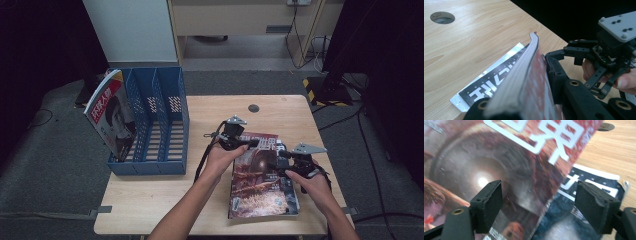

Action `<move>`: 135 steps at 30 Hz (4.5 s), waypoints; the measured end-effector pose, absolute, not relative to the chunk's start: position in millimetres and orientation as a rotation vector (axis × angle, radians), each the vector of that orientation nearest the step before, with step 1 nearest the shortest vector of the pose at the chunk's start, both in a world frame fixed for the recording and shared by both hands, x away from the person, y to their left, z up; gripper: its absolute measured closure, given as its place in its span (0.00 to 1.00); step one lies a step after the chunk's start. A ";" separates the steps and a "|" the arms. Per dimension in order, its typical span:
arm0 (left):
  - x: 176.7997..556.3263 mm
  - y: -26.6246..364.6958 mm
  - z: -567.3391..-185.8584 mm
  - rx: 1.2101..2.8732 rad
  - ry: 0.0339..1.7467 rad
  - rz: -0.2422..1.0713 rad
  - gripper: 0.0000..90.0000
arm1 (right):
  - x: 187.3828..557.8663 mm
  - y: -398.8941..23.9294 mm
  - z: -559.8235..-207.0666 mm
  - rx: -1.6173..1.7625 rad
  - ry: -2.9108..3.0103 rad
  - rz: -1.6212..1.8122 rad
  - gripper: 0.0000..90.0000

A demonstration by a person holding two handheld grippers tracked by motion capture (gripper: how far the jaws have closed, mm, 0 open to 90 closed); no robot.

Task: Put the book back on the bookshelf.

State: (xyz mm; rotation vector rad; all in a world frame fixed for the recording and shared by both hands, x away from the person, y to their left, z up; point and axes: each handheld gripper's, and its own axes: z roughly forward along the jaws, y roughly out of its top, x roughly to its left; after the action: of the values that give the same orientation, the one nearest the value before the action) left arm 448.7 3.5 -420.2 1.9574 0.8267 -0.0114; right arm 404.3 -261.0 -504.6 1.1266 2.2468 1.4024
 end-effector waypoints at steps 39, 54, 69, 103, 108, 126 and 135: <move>445.0 31.5 -382.1 1.808 0.768 0.065 0.92 | 406.1 -298.0 -509.8 1.253 2.136 1.376 0.35; 442.5 59.2 -367.4 1.732 0.790 0.093 0.93 | 408.7 -320.6 -527.5 1.431 2.034 1.033 0.55; 434.9 96.9 -335.6 1.653 0.797 0.172 0.93 | 410.1 -317.1 -536.9 1.435 2.056 0.961 0.44; 420.6 149.2 -293.8 1.583 0.871 0.319 0.93 | 410.4 -314.2 -537.4 1.408 2.073 0.941 0.39; 418.8 156.6 -290.7 1.574 0.880 0.334 0.93 | 410.7 -313.9 -537.4 1.407 2.076 0.940 0.38; 413.2 171.7 -275.7 1.554 0.895 0.384 0.93 | 411.0 -314.0 -537.3 1.416 2.075 0.938 0.36; 407.2 186.4 -267.3 1.565 0.907 0.432 0.93 | 411.1 -313.7 -537.4 1.417 2.071 0.939 0.36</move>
State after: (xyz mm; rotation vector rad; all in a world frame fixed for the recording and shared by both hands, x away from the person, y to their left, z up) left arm 407.2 186.4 -267.3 1.5652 0.9074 0.4317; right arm 411.1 -313.7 -537.4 1.4172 2.0714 0.9386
